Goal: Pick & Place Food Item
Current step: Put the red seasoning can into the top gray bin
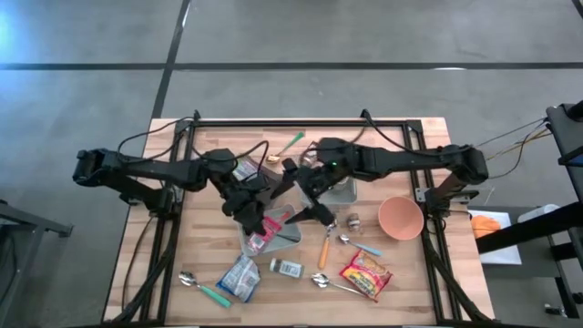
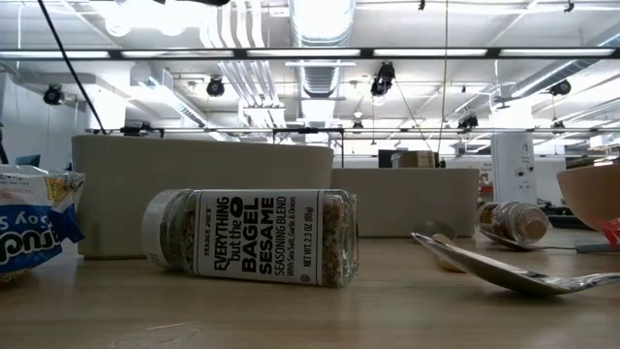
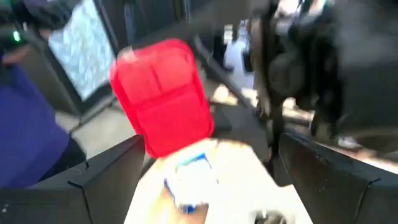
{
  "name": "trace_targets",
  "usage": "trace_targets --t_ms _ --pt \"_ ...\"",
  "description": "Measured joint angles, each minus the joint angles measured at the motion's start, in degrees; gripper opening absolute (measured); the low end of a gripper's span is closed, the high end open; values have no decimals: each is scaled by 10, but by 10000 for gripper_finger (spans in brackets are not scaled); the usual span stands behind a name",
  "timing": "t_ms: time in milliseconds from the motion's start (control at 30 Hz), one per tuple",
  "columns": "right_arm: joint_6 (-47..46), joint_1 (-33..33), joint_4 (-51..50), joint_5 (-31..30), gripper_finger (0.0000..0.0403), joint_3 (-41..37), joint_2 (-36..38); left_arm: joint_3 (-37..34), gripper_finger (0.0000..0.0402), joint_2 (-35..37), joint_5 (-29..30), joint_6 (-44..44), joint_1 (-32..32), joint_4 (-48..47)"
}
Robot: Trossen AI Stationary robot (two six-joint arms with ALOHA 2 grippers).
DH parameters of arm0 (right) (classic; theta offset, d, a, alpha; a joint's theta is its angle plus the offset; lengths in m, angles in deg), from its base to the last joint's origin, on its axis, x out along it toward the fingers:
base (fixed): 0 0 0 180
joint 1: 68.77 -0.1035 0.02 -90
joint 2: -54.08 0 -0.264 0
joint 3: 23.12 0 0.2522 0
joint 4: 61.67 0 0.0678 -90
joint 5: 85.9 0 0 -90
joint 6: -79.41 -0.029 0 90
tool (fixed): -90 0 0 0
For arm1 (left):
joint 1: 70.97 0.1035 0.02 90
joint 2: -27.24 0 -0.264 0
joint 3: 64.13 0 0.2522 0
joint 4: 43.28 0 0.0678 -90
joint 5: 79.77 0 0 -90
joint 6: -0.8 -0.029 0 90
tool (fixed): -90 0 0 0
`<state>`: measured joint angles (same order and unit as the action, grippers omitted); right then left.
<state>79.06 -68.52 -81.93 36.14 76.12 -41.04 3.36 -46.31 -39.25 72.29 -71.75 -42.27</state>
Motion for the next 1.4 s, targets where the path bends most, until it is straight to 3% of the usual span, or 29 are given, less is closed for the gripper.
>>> trace_targets --t_ms 267,433,633,1400 --pt "26 -13 -53 68 369 82 -34 14 278 -5 -42 -27 22 -28" --pt "38 -19 -52 65 369 90 -33 14 278 -7 -48 -49 37 -32" --pt "42 -20 -43 20 369 87 -32 19 278 -8 -42 -68 52 -27" --pt "53 -24 -21 29 368 107 -62 18 278 -7 -72 -65 62 8"
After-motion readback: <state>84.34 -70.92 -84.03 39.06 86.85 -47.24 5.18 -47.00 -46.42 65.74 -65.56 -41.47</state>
